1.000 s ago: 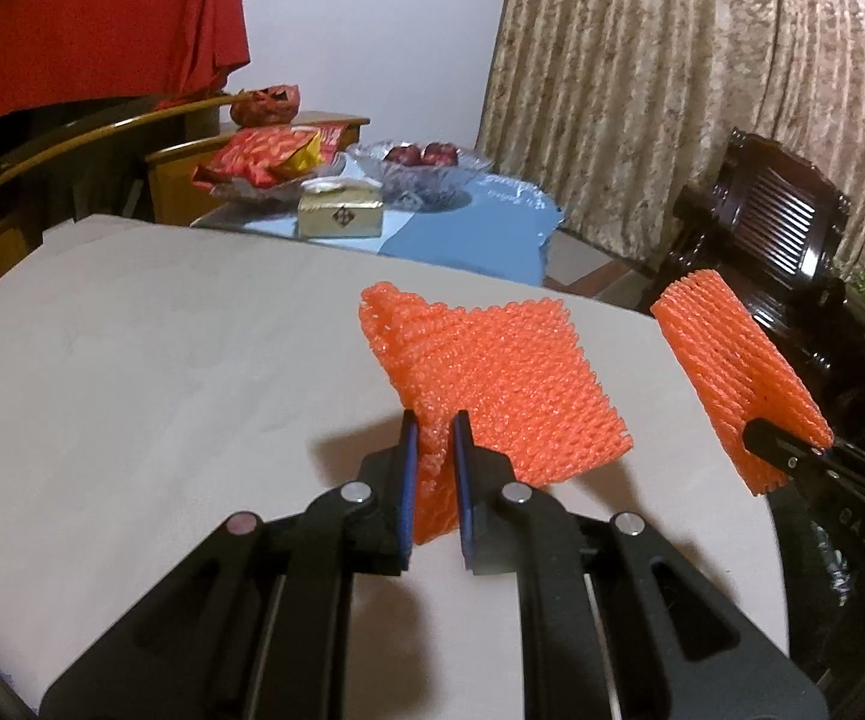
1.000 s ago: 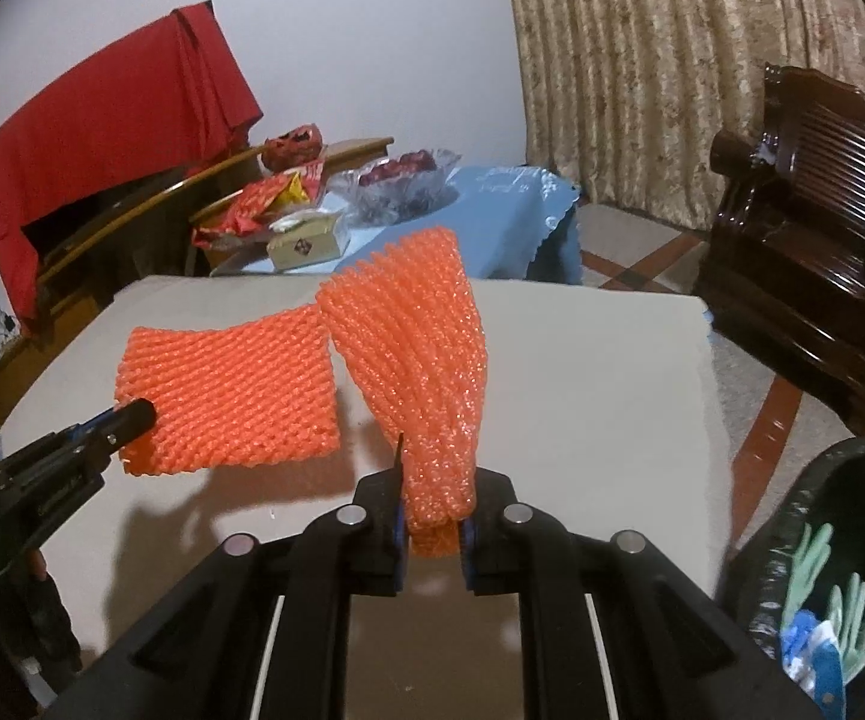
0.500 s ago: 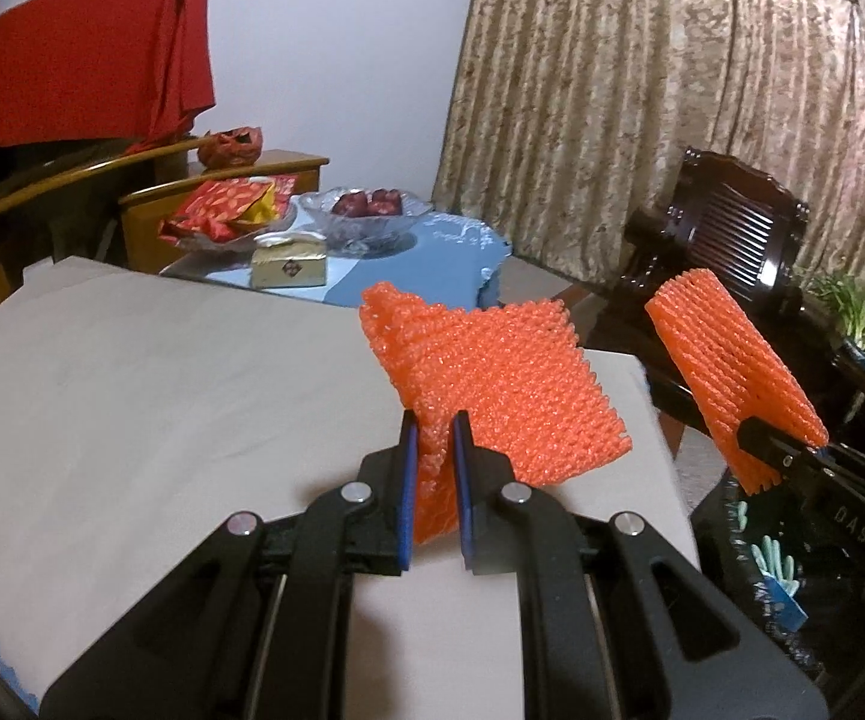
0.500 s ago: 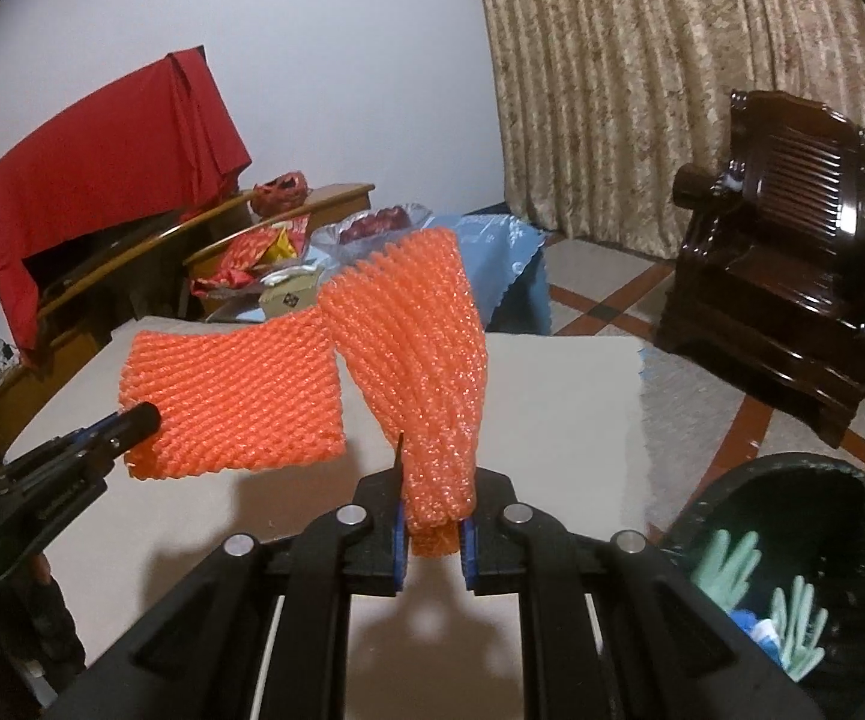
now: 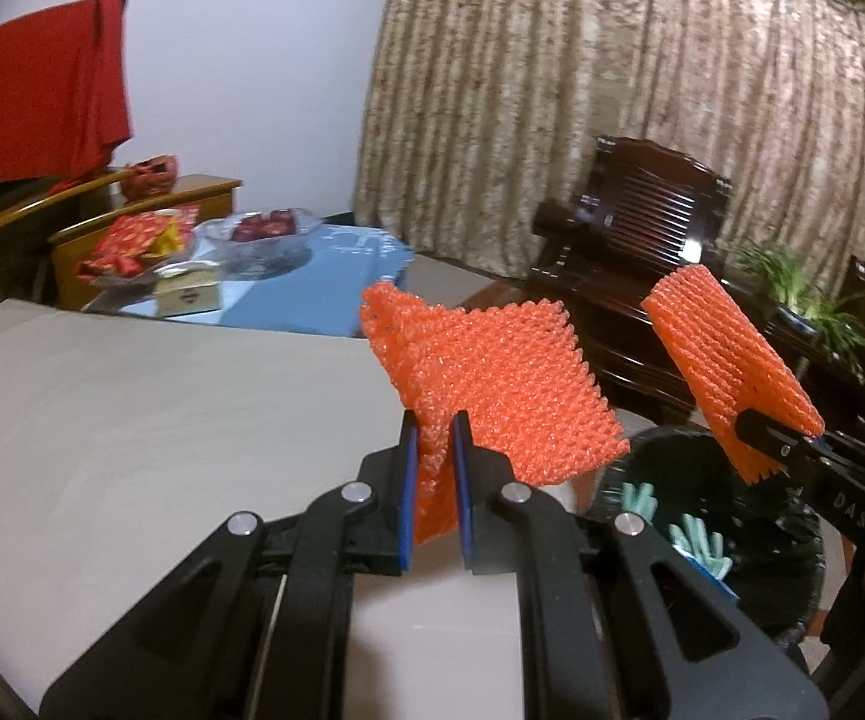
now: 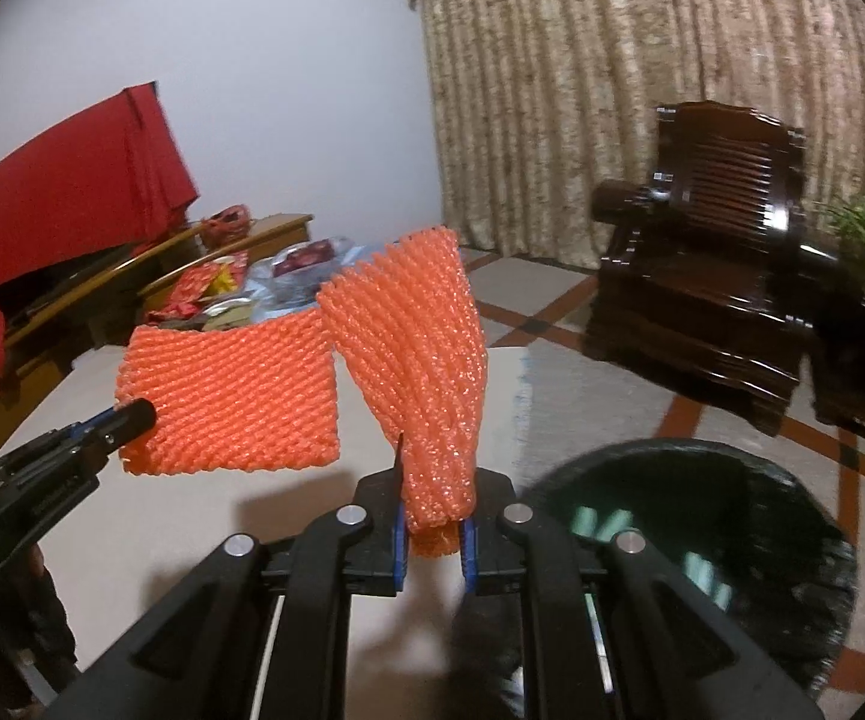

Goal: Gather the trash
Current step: 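Carry both orange foam nets over the black bin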

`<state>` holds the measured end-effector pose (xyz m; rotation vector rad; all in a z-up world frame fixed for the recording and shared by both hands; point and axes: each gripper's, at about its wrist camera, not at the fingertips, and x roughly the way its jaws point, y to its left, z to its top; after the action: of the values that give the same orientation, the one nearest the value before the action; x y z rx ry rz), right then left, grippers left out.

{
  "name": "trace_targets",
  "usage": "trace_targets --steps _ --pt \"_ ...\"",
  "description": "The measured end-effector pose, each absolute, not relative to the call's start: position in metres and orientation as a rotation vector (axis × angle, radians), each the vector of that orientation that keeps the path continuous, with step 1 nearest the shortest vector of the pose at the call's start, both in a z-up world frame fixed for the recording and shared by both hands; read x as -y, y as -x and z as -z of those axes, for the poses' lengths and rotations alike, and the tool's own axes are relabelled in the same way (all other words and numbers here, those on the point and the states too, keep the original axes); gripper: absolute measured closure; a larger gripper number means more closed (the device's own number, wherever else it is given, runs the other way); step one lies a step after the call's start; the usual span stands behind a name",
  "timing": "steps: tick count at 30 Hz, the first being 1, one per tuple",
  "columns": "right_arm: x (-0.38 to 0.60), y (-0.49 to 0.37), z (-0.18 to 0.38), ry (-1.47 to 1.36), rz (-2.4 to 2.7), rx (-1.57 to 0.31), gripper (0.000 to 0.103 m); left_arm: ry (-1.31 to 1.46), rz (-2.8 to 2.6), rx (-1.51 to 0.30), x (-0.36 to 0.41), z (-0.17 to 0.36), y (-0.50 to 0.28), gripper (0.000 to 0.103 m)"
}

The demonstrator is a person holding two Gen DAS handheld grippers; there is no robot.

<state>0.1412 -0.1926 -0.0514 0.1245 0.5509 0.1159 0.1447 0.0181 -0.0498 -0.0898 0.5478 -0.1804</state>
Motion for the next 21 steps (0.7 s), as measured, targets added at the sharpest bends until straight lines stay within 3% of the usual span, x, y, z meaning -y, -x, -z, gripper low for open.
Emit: trace_targets --steps 21 --pt "0.312 -0.113 0.082 -0.189 0.14 -0.613 0.09 0.001 0.405 -0.587 0.131 0.084 -0.149 0.093"
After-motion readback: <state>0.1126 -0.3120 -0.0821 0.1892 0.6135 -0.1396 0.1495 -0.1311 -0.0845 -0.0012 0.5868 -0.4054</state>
